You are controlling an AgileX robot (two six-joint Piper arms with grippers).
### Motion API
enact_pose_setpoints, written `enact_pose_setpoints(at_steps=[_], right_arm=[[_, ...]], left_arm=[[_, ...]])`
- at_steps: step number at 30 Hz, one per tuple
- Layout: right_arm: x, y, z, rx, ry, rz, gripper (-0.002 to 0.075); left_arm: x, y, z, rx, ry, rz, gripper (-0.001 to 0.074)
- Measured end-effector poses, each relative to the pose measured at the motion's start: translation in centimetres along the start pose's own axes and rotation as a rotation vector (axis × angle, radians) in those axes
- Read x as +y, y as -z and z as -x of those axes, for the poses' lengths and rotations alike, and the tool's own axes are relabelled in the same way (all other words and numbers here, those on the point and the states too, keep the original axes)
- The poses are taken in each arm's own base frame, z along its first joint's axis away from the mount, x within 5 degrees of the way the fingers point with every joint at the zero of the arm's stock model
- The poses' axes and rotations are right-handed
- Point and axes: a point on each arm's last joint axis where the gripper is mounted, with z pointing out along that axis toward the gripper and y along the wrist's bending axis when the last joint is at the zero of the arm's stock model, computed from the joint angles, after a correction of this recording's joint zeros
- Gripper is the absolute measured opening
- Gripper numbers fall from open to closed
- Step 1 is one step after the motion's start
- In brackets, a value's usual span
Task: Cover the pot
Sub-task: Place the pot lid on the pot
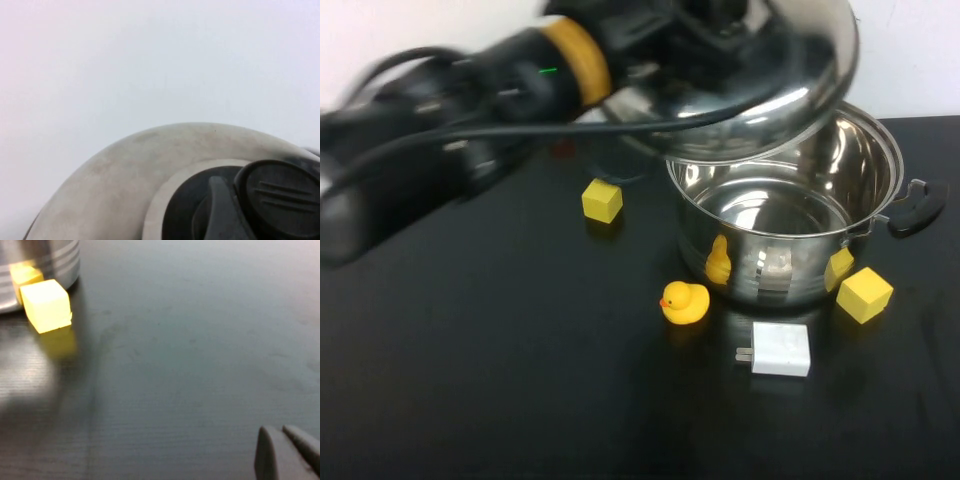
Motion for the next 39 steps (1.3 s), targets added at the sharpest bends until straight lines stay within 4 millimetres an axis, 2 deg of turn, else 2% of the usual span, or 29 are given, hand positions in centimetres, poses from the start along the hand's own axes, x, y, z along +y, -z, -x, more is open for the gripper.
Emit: enact_pose_setpoints(at_steps=[2,6,12,20,30,39], right_arm=[[0.0,0.0,0.0,0.000,0.000,0.000,-0.0002],[0.0,0.0,0.0,0.000,0.000,0.000,-0.0002],[0.0,0.0,0.0,0.000,0.000,0.000,-0.0002],[0.0,0.0,0.0,0.000,0.000,0.000,-0.0002],[0.0,0.0,0.0,0.000,0.000,0.000,-0.0002],[0.0,0.0,0.0,0.000,0.000,0.000,-0.0002]], left_arm=[[0.0,-2.3,-1.0,0.036,-0.007,0.005,0.0335],[0.5,-5.4,-2.9,0.092,0.035,0.028,0.0334],[0.2,-7.6,-5.0,0.146,0.018,-0.023,0.0334],[-0.7,-8.6,-7.6,0.224,0.119,-0.068,0.0334],[-1.4,-8.8,-9.3,0.302,0.087,-0.154,0.0334],[-1.5,-8.8,-9.3,0.333,0.050,-0.172,0.0335]])
